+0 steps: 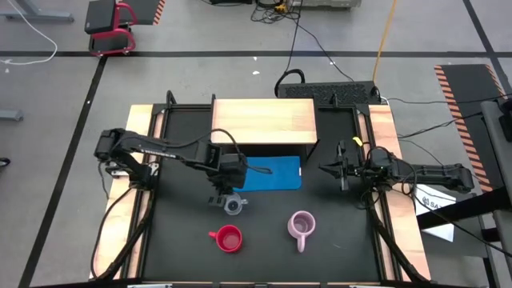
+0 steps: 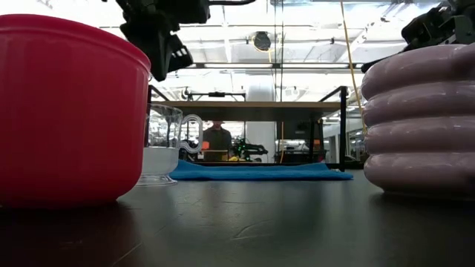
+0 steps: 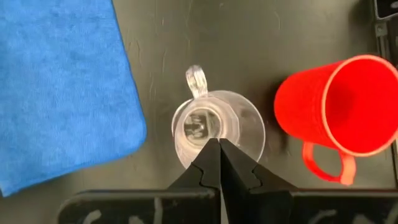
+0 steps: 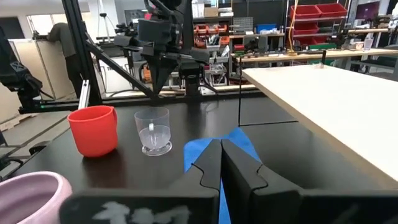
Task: Stack small to large cups/mugs on shelf
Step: Put the glass mug on the shelf
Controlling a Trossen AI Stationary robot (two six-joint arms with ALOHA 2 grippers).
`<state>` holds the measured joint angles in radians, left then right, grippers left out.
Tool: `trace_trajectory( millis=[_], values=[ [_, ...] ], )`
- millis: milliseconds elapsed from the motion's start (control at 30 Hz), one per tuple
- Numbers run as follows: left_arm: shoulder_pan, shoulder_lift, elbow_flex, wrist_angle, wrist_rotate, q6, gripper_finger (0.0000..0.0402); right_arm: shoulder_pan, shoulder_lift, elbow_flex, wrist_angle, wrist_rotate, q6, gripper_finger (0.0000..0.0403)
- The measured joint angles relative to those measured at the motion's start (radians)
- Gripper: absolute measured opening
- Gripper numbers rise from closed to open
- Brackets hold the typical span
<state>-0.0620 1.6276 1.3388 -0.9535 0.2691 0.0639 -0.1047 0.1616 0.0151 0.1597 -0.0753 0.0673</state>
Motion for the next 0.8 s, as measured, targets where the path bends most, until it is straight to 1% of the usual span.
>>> trace_trajectory(
  millis=[567, 800],
  values=[
    [0.0, 0.002, 0.002, 0.013, 0.002, -0.017, 0.0001, 0.0, 0.003, 0.0, -0.01, 0.0, 0.0, 0.0],
    [0.0, 0.002, 0.041, 0.005, 0.004, -0.02, 0.0022, 0.0, 0.003, 0.0, -0.01, 0.0, 0.0, 0.0]
  ],
)
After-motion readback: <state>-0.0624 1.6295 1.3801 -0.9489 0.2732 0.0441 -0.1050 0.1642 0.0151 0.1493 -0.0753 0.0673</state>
